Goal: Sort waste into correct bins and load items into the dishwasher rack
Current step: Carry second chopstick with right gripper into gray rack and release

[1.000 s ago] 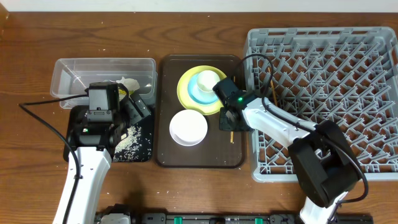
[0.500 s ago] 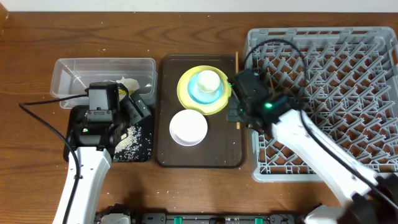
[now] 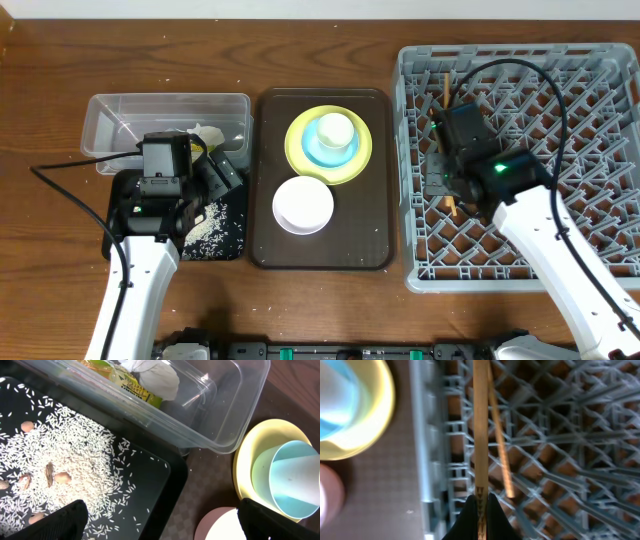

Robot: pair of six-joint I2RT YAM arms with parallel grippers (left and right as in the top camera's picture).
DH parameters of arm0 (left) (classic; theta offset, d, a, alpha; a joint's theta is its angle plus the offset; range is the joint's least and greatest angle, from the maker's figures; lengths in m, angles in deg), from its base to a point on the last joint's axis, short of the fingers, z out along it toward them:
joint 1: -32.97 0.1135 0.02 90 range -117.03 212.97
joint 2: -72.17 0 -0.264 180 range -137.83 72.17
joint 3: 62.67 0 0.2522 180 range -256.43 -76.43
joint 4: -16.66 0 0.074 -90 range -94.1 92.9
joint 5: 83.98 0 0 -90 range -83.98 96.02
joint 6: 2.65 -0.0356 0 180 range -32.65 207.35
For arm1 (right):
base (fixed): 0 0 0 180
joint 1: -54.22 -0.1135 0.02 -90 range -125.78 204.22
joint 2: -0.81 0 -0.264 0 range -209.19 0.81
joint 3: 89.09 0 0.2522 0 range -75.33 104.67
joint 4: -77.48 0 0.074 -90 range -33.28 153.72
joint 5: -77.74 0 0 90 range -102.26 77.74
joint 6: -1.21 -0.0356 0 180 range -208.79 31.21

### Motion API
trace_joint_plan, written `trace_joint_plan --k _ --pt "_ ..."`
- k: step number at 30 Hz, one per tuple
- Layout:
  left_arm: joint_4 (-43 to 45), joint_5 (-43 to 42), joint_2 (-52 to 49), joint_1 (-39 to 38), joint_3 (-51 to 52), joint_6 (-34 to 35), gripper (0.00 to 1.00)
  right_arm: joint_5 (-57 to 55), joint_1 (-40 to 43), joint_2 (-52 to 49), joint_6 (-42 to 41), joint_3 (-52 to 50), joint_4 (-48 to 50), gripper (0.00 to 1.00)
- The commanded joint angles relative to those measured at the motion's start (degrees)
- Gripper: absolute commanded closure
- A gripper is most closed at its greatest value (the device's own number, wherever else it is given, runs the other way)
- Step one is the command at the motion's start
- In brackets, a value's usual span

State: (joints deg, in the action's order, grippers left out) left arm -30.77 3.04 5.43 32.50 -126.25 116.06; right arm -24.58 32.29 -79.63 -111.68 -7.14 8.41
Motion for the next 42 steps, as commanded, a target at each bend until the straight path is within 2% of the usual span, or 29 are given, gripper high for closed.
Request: trace_joint_plan --k 1,16,29,36,42 --pt "-0.17 0.63 -0.24 0.17 -0.87 0.55 0.02 -0.79 2.12 0.31 4.72 0.70 -1.55 0.99" --pt "-0.17 0.63 -0.24 0.17 -0.87 0.57 0.02 0.37 4.31 -0.94 6.25 -0.02 -2.84 0.99" --pt "-0.17 0.63 -0.24 0.17 -0.87 0.55 0.02 0.33 4.31 -9.22 6.25 -0.42 -1.92 0.99" --pt "-0.17 0.63 -0.24 0.17 -0.87 0.55 0.02 0.35 4.31 -11.21 6.25 -0.42 -1.90 0.85" --pt "-0.17 0.63 -0.24 0.17 -0.87 0.55 0.02 0.33 4.31 -11.21 6.27 -0.42 -1.90 0.83"
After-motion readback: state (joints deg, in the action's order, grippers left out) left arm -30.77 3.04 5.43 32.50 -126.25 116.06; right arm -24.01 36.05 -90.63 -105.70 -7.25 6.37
